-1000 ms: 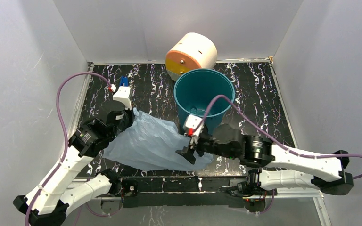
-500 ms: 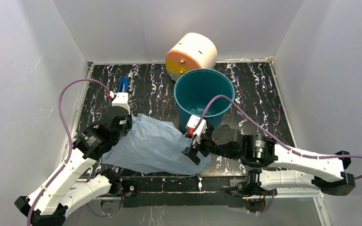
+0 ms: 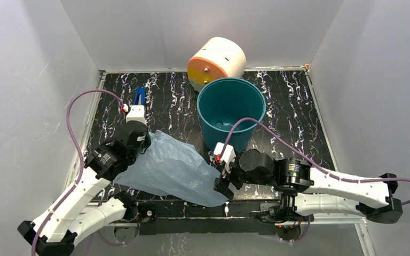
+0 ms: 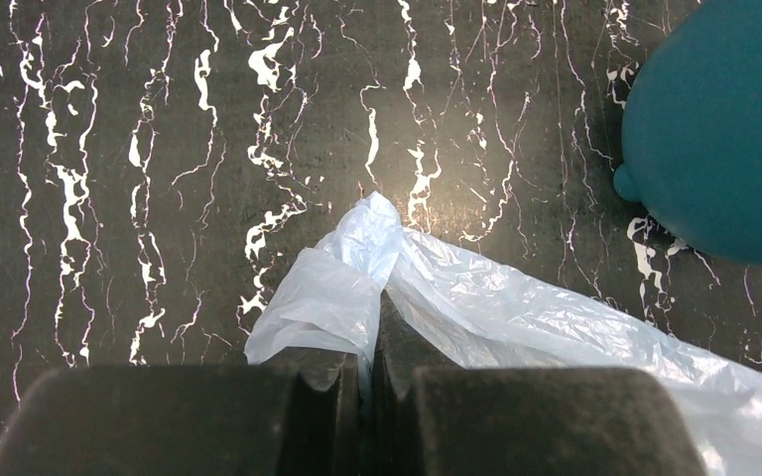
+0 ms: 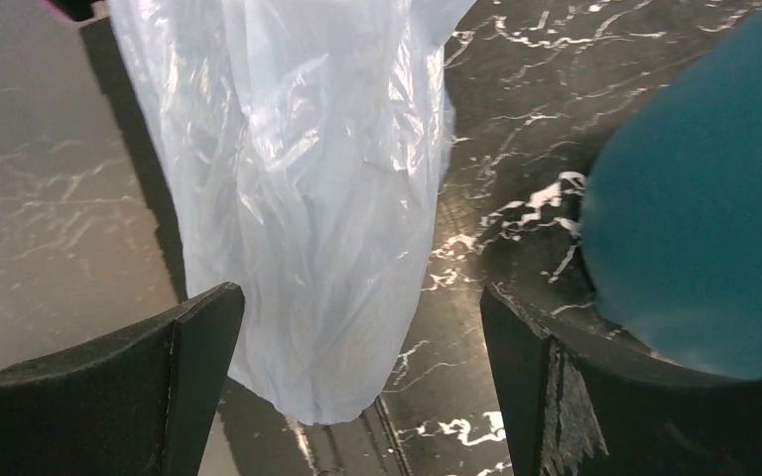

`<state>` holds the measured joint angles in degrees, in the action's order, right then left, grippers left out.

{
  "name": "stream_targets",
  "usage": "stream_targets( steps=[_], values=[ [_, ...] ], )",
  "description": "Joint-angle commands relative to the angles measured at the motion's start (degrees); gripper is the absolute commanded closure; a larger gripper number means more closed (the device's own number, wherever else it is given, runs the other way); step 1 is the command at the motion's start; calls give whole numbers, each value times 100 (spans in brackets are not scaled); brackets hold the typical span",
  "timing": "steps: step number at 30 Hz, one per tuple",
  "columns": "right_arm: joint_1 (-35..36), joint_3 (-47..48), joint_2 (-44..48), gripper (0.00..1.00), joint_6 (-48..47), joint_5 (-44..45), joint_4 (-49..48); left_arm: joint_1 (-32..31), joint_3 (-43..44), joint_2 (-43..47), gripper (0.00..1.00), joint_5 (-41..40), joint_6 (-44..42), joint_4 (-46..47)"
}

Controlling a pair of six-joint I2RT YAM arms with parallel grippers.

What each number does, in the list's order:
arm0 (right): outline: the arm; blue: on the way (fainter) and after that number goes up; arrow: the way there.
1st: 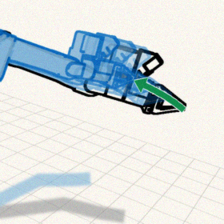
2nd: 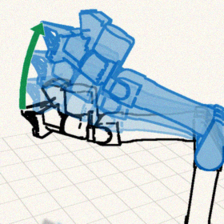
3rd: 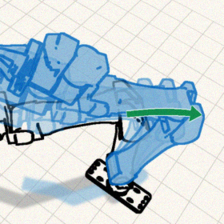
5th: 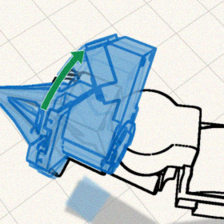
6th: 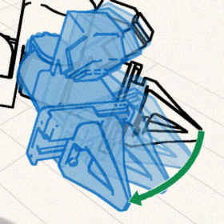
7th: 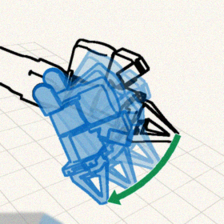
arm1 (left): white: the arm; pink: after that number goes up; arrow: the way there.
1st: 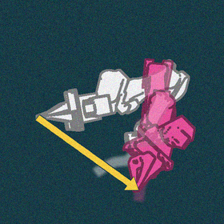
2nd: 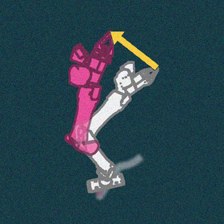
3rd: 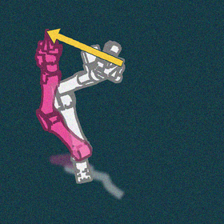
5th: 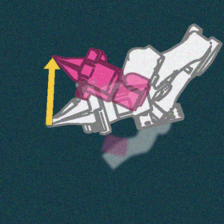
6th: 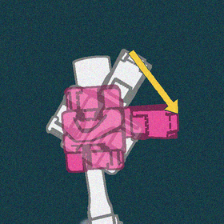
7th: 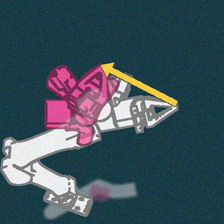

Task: Put the trash bags into the trash bin
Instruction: Place the trash bag in the trash bin.

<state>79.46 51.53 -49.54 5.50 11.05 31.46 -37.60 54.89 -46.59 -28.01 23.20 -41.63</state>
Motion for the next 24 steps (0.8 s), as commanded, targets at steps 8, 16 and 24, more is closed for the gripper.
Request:
stream_targets(
  steps=[8, 16, 24],
  values=[
    [7, -393, -1120, 1, 672, -911, -2313, 16, 73, -158, 100, -200, 102, 64],
    [60, -444, -2392, 32, 387, -177, -3446, 70, 91, -148, 100, -214, 88, 5],
    [56, -395, -2023, 100, -129, -364, -4023, 87, 442, 70, 100, -514, 40, -171]
  ],
)
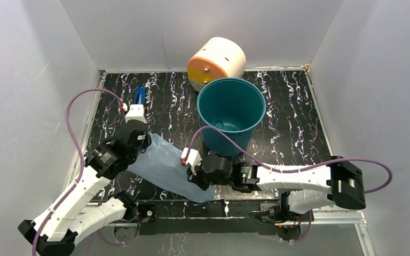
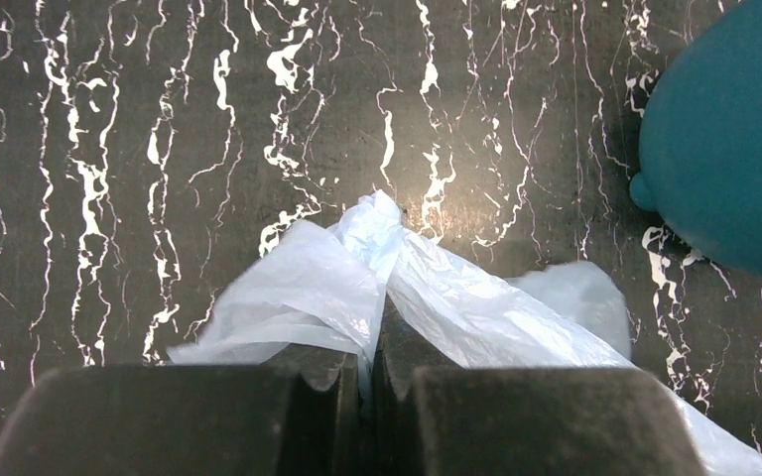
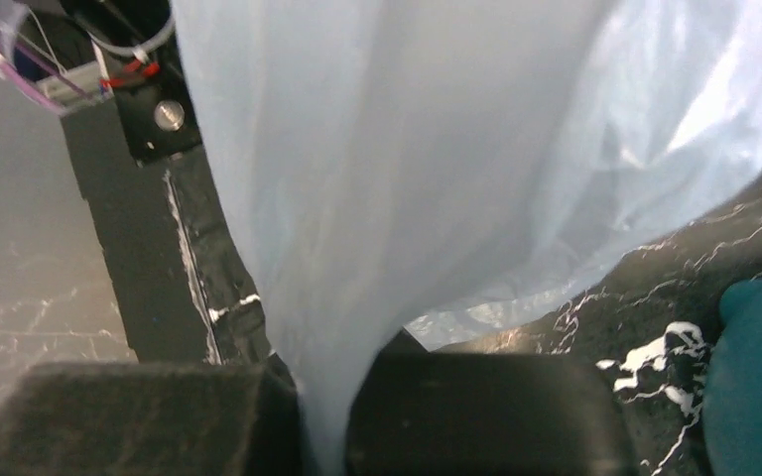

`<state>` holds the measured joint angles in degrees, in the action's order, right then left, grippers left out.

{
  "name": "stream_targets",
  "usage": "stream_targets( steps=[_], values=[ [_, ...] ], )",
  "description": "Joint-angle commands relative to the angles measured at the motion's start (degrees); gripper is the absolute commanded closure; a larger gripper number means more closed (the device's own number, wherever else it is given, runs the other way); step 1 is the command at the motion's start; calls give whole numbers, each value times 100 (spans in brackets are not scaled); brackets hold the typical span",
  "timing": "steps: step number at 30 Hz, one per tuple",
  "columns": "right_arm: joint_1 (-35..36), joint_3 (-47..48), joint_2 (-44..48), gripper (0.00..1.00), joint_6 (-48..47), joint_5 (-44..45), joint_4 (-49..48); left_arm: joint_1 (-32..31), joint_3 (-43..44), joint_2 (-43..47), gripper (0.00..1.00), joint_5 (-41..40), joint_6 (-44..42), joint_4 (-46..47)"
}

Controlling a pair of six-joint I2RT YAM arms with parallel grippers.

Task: Put the trash bags into the trash bin
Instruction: Place the trash bag in the trash bin.

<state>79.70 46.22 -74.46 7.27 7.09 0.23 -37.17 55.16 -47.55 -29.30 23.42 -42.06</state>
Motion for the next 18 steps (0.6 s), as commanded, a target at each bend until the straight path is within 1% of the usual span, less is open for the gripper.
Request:
stream_targets(
  steps=[1, 4, 7, 12, 13, 15, 18],
  values=[
    [35, 126, 574, 100, -346, 90, -1007, 43, 523, 214, 100, -424, -1, -150],
    [28, 193, 877, 100, -507, 438, -1331, 43, 922, 452, 100, -521, -90, -94],
    [-27, 492, 1023, 100, -707, 330, -1543, 43, 1343, 688, 100, -577, -189, 24],
    [-420, 1868, 644, 100, -718, 131, -673, 43, 1976, 715, 100, -373, -441, 29],
    [-509, 2132, 555, 100, -872, 157, -565, 43, 2053, 697, 100, -309, -470, 17],
    [-567, 2587, 386, 100, -1298, 491, -418, 43, 2099, 755, 100, -145, -559, 147],
    [-570, 3192, 86, 100, -2033, 1246, -358, 43, 2030, 904, 100, 67, -623, 563]
  ],
)
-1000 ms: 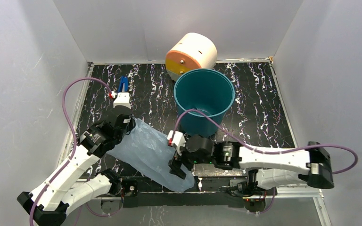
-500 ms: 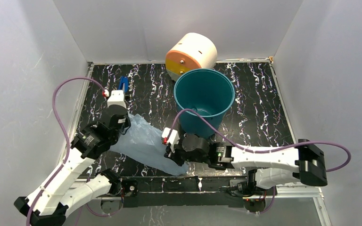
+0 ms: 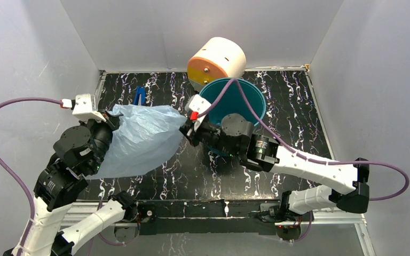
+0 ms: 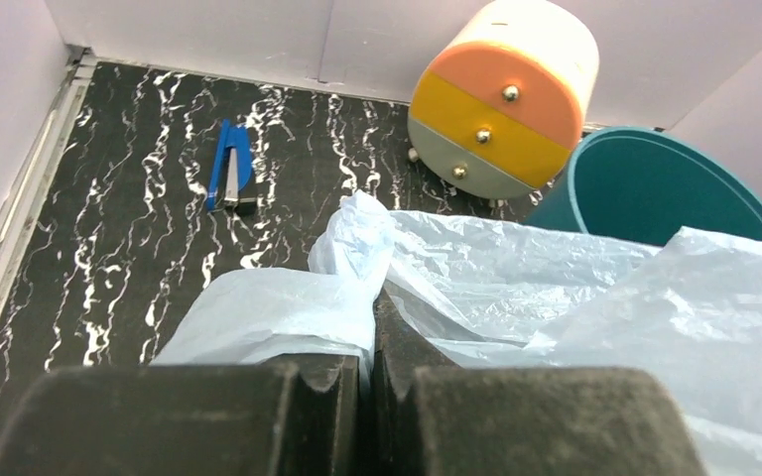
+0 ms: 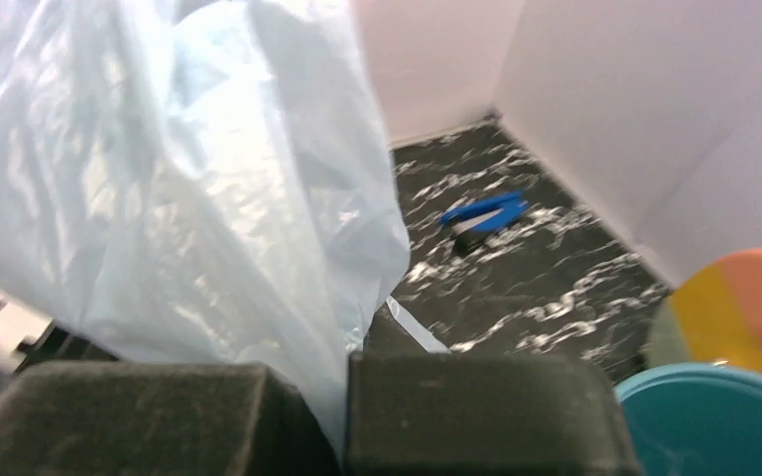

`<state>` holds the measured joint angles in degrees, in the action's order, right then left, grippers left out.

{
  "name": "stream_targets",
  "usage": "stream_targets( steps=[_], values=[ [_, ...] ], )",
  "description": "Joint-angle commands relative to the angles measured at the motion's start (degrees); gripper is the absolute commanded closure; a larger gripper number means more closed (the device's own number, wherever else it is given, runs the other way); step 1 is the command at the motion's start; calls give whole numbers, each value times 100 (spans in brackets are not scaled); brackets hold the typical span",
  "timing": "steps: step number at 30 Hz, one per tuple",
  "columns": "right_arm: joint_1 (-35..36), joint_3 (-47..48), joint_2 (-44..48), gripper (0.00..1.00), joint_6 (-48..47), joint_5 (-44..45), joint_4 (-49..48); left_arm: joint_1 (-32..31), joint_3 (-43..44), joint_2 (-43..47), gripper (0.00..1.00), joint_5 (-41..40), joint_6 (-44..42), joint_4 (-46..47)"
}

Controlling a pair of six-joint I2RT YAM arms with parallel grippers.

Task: Put the trash bags into the trash bin
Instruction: Place the trash bag in the trash bin.

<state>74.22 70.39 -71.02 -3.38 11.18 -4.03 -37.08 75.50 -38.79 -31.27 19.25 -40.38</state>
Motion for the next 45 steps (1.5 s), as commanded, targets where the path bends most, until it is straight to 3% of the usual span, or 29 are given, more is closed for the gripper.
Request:
stream_targets(
  steps=[1, 9, 15, 19, 28, 33, 36, 39, 45],
  values=[
    [-21, 1031, -368, 100, -1181, 989, 91, 36, -14, 54, 100, 372, -262, 594],
    [-13, 1655, -517, 100, -3025, 1581, -665, 34, 120, -319, 100, 1658, -571, 2001],
    [11, 2091, -276, 100, -3667, 1642, -892, 34, 609, -915, 100, 2387, -596, 2529],
    [22, 1733, 88, 100, -4063, 1897, -1234, 34, 648, -1028, 100, 2634, -552, 2904],
    [45, 1414, 901, 100, -3698, 2329, -431, 34, 719, -1548, 100, 3411, -275, 2785],
    [-18, 1336, 985, 100, -2768, 3015, 1078, 34, 445, -1682, 100, 3310, -140, 2749],
    [-519, 1346, 862, 100, -1844, 2488, 1987, 34, 295, -1747, 100, 3261, -76, 2844],
    [-1726, 1259, 670, 100, -1141, 1367, 2548, 34, 238, -1820, 100, 3221, -47, 2885],
    [-3574, 1134, 319, 100, -333, -838, 2631, 34, 380, -1848, 100, 2951, -152, 2776]
  ],
)
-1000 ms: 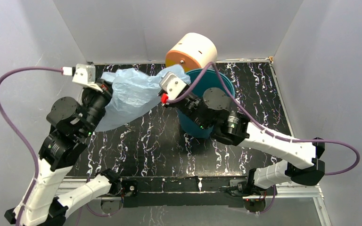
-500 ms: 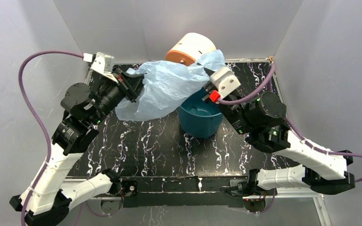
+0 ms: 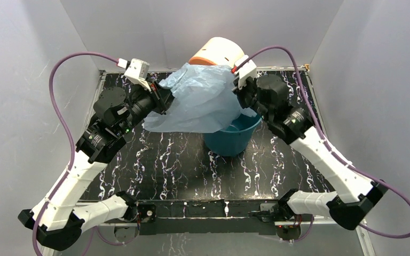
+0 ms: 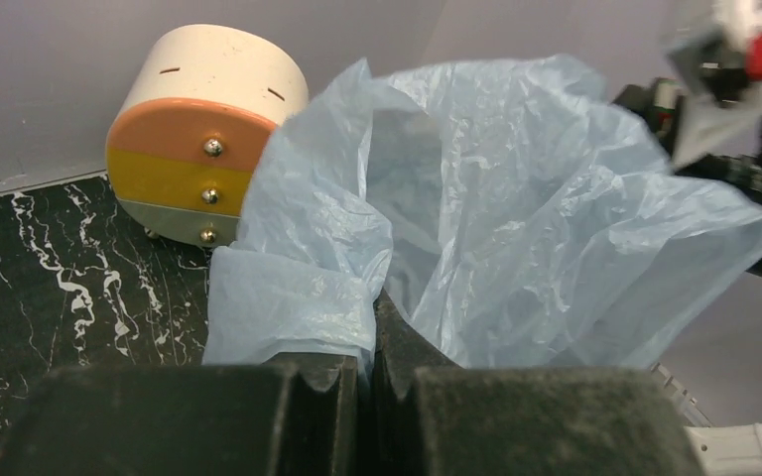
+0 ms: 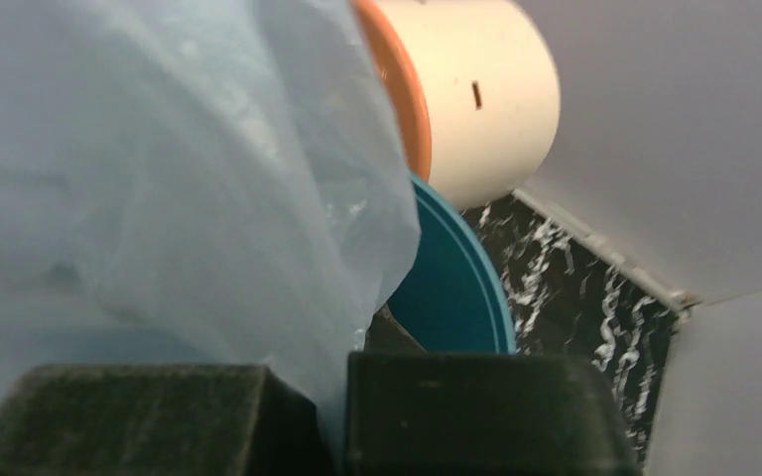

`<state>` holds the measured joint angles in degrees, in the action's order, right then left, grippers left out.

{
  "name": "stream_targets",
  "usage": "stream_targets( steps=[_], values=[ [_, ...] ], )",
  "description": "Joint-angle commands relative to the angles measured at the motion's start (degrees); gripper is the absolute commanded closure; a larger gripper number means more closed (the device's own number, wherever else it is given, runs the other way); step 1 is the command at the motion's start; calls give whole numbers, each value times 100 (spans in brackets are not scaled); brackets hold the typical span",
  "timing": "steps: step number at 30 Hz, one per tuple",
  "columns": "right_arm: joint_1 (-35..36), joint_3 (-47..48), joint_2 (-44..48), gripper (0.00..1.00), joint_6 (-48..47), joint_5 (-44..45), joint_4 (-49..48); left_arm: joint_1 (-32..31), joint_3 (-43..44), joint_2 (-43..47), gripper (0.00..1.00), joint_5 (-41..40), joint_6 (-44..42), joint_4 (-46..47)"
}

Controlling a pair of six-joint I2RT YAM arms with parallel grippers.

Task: Put the trash bags into the trash bin
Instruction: Place the trash bag in the trash bin.

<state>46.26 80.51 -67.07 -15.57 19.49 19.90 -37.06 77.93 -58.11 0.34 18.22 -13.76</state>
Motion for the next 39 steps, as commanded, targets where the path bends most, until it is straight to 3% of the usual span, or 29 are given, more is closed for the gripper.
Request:
stream_targets(
  steps=[1, 9, 15, 16, 19, 20, 23, 28, 31, 35, 39],
  values=[
    [-973, 119, -145, 100, 997, -1861, 267, 32, 194, 69, 100, -229, -98, 92],
    [-1901, -725, 143, 100, 1842, -2480, -326, 32, 633, -157, 100, -138, -336, -20],
    [-2032, -1761, 517, 89, 2454, -2944, -947, 34, 876, -460, 100, 453, -328, 150],
    [-2030, -1774, 579, 84, 2469, -3075, -924, 32, 928, -509, 100, 493, -328, 123],
    [-2033, -1281, 669, 50, 2370, -3127, -408, 33, 972, -561, 100, 528, -294, 102],
    [-2033, -1084, 709, 33, 2287, -3055, -238, 32, 954, -561, 100, 532, -293, 111],
    [-2026, -657, 859, 23, 1964, -2854, 224, 32, 882, -532, 100, 505, -257, 139],
    [-2033, -515, 1230, 18, 1887, -2599, 434, 32, 898, -472, 100, 381, -343, -106],
    [-2032, -628, 1315, 18, 2077, -3048, 145, 32, 895, -423, 100, 341, -409, -176],
    [-2028, -525, 988, 18, 2419, -3721, -85, 32, 907, -429, 100, 506, -385, -196],
    [-2033, -265, 682, 15, 2557, -3595, -305, 32, 917, -462, 100, 586, -379, -248]
  ],
)
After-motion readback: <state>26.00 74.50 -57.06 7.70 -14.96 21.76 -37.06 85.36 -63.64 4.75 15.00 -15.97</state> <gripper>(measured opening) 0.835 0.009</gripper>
